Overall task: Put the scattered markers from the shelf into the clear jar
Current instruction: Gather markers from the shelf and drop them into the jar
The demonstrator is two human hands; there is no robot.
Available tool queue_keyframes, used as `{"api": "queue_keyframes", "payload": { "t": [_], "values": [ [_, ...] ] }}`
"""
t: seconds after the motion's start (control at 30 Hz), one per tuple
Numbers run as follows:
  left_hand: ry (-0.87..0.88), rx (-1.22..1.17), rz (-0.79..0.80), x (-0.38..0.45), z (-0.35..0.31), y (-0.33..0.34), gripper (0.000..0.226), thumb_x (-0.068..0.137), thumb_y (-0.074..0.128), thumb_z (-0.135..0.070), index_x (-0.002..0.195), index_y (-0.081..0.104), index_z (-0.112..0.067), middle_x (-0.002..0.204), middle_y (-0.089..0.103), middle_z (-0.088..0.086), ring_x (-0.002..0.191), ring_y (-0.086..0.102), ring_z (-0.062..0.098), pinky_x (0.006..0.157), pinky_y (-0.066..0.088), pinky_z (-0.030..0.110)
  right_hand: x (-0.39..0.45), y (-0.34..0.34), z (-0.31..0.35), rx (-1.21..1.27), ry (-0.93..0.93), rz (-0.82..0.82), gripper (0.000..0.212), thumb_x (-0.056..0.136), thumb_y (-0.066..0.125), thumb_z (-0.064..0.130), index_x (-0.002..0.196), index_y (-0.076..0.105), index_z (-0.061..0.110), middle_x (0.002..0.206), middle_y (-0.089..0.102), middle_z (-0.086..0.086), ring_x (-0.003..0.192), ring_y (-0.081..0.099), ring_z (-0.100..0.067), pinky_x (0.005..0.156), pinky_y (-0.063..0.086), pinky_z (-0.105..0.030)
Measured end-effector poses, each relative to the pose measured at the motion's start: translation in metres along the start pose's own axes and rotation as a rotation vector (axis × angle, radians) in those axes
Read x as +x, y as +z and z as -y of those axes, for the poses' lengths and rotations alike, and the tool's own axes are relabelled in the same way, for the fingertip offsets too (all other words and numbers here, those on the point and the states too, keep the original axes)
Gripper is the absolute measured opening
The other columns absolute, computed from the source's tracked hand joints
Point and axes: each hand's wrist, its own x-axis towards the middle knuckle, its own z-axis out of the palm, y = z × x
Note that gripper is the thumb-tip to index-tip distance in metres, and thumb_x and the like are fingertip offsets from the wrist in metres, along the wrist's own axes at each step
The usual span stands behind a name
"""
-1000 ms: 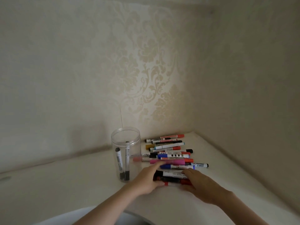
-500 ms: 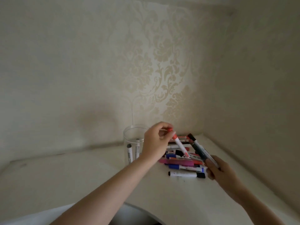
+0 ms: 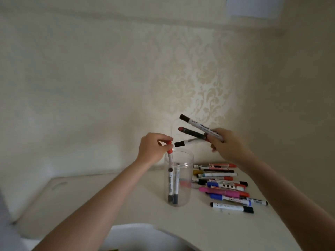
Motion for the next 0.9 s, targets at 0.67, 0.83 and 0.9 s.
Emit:
{"api": "queue_keyframes", "payload": {
  "t": [0.67, 0.83, 0.9],
  "values": [
    [-0.068, 0.075, 0.139, -0.003, 0.026, 0.016, 0.01, 0.081, 0.069, -0.018, 0.084, 0.077, -0.022, 0.087, 0.074, -0.012, 0.07, 0.057, -0.008, 0.065, 0.038, 0.006, 0.056, 0.076, 0.029, -0.865, -0.052, 0.624, 0.022, 0.087, 0.054, 0.012, 0.103, 0.069, 0.018, 0.101, 0.068, -0.001, 0.09, 0.064, -0.021, 0.078, 0.055, -0.031],
    [-0.07, 0.083, 0.154, -0.002, 0.024, 0.018, 0.012, 0.08, 0.068, -0.017, 0.086, 0.077, -0.022, 0.089, 0.074, -0.012, 0.071, 0.058, -0.004, 0.065, 0.039, 0.008, 0.056, 0.077, 0.034, -0.777, -0.095, 0.661, 0.034, 0.084, 0.061, 0.01, 0.113, 0.068, 0.024, 0.123, 0.063, 0.001, 0.109, 0.059, -0.021, 0.088, 0.048, -0.029],
    [-0.051, 0.094, 0.15, -0.003, 0.022, 0.016, 0.01, 0.081, 0.068, -0.018, 0.086, 0.076, -0.023, 0.089, 0.074, -0.013, 0.069, 0.058, -0.004, 0.063, 0.038, 0.007, 0.057, 0.062, 0.028, -0.649, -0.144, 0.543, 0.031, 0.082, 0.067, 0.018, 0.112, 0.068, 0.028, 0.127, 0.06, 0.004, 0.112, 0.057, -0.017, 0.098, 0.045, -0.032]
  ]
}}
